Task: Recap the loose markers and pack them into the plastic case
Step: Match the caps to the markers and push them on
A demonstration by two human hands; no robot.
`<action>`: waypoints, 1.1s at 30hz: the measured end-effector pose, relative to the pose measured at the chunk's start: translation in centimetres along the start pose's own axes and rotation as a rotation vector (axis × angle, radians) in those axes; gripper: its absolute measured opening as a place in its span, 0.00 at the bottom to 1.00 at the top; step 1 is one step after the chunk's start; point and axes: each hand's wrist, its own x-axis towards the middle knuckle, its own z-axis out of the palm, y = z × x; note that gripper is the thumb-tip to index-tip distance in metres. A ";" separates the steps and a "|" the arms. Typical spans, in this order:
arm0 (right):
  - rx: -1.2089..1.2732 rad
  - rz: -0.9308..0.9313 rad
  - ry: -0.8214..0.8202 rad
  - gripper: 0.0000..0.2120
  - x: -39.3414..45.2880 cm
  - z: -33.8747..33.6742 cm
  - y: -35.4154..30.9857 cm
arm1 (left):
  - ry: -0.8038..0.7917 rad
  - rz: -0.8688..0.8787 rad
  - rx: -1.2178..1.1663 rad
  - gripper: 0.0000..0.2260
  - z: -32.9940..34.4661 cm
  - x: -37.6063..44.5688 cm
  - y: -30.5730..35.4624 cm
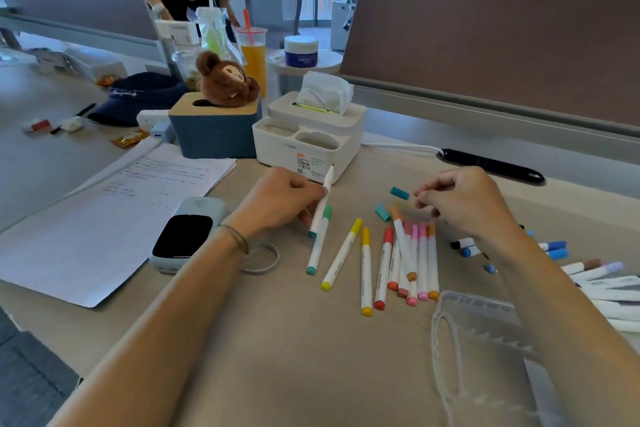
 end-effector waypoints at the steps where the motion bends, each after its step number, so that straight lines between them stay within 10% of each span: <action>1: -0.076 -0.020 0.002 0.08 0.9 0.3 0.2 | -0.044 -0.003 -0.118 0.10 0.4 -0.2 0.3; 14: -0.564 -0.046 -0.064 0.06 5.8 4.7 0.8 | -0.215 0.036 -0.323 0.06 2.1 -1.2 1.5; 24: 0.414 0.151 -0.041 0.05 -1.2 -0.1 -1.3 | -0.198 0.182 -0.124 0.06 3.0 -1.5 1.3; 33: 0.421 0.066 -0.013 0.07 -1.4 0.6 -1.5 | -0.235 0.246 -0.074 0.05 3.6 -1.6 1.2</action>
